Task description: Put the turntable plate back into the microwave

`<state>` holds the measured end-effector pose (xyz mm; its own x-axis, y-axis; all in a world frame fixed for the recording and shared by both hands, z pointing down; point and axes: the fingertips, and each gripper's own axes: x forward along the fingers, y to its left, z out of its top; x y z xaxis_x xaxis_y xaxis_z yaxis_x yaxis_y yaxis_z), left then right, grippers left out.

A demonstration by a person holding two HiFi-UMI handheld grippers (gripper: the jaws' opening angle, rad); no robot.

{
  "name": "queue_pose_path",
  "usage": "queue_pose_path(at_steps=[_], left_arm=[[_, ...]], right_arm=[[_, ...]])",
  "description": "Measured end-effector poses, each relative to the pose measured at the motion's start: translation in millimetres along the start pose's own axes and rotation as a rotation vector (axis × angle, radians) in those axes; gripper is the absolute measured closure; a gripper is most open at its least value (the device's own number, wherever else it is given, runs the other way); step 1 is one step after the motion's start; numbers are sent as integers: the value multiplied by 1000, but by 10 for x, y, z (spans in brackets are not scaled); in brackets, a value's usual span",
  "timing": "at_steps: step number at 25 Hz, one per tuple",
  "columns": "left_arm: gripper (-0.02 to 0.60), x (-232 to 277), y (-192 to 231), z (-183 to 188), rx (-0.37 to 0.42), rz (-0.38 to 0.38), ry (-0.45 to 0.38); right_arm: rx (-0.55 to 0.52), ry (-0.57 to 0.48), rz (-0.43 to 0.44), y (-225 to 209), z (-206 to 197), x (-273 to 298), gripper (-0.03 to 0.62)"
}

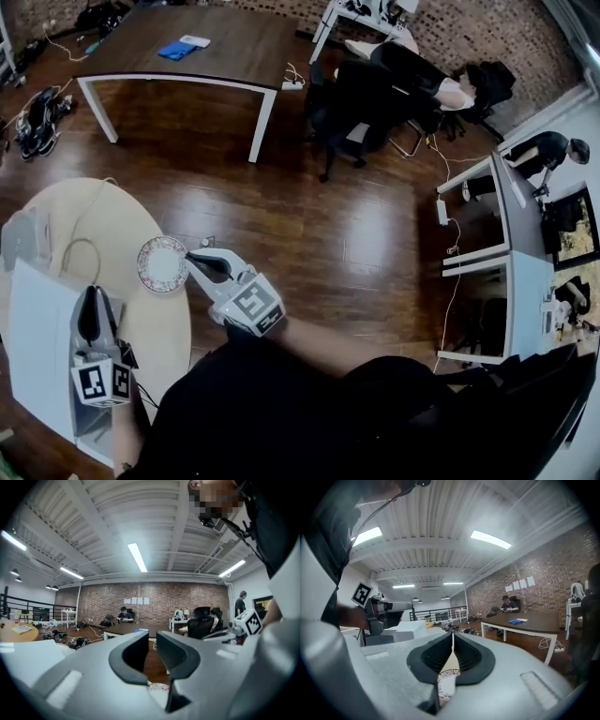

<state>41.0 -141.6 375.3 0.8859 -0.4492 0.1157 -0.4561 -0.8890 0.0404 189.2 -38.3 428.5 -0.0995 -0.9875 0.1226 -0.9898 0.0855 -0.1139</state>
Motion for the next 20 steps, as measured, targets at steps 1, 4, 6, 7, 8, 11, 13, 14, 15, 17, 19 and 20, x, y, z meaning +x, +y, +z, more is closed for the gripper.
queue_pose_path(at_steps=[1,4,6,7,8,11,13,14,15,17,19,20], left_arm=[[521,23,-26,9,-1,-3,0],[521,43,-64,8,3,-1,-1],[522,35,-92,9,16,13,-5],[520,46,-117,7,23,19,-9],[520,74,-156,-2,30,21,-13],[522,183,-291,-92,40,0,-7],[522,201,-282,-119,45,1,2],[522,198,-260,-117,53,6,5],[522,198,-243,-113,60,12,6],[522,205,-229,-104,64,27,2],[522,215,-246,-81,64,38,-7],[522,222,-264,-73,67,40,-9]], right_arm=[[2,0,-3,-25,-2,-7,592],[11,-1,6,-38,-31,4,592],[21,-4,25,-31,-53,13,592],[23,-9,33,-49,-59,8,592],[19,-16,34,-89,-59,-12,592],[-15,-24,-5,-247,-103,-138,592],[2,2,-22,-297,-175,-130,592],[13,9,-20,-301,-203,-97,592],[20,12,-15,-303,-223,-64,592],[28,12,-1,-308,-241,-17,592],[27,7,13,-319,-256,12,592],[28,7,19,-326,-261,25,592]])
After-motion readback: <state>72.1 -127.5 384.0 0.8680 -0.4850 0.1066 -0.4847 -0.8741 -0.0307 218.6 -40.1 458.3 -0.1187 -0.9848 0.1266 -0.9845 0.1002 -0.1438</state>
